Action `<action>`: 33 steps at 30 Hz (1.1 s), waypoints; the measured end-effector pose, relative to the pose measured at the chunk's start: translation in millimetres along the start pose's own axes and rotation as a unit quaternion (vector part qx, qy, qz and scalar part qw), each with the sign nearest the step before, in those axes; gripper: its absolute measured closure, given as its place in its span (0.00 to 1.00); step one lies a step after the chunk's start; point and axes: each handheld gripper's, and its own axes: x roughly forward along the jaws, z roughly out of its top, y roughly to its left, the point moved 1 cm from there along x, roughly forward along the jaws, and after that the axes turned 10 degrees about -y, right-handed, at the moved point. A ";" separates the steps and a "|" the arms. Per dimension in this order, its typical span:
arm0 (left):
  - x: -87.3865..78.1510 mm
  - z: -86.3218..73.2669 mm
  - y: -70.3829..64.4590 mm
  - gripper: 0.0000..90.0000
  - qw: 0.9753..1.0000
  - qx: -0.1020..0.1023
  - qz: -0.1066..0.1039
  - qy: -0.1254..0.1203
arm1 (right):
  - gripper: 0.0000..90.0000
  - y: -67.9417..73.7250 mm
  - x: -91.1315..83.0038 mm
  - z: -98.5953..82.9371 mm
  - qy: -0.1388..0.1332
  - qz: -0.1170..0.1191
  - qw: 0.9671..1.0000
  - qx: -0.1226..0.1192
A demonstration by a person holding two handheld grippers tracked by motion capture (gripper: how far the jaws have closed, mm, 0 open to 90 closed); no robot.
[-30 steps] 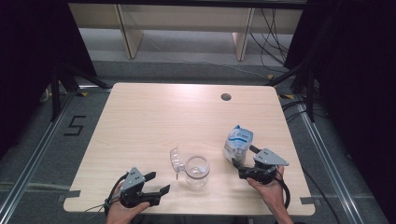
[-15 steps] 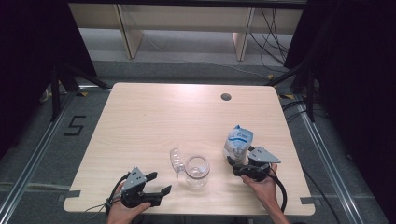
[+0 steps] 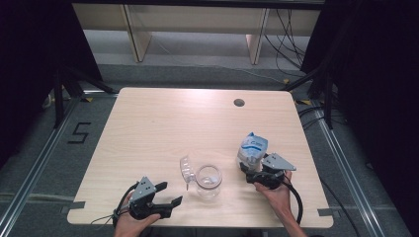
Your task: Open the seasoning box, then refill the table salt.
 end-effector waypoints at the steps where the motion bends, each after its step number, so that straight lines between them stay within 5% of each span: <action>1: 0.3 0.2 -0.2 0.26 1.000 0.001 -0.001 0.000 | 0.18 -0.1 0.3 -0.1 -0.001 0.001 1.000 -0.002; 14: 3.3 1.4 -1.0 0.26 1.000 0.004 -0.011 0.003 | 0.19 -0.9 7.4 -2.6 -0.020 0.005 1.000 -0.002; 24: 4.1 0.8 -1.6 0.26 1.000 0.004 -0.009 -0.001 | 0.17 0.3 9.0 -2.4 -0.027 0.009 0.999 0.025; 28: 2.2 1.0 -0.4 0.26 1.000 0.013 -0.010 -0.002 | 0.17 -1.3 12.6 -1.8 -0.038 0.020 0.999 0.012; 33: 0.3 -0.5 0.4 0.26 1.000 0.001 -0.005 -0.004 | 0.17 -0.5 15.7 -1.7 -0.039 0.017 0.999 0.018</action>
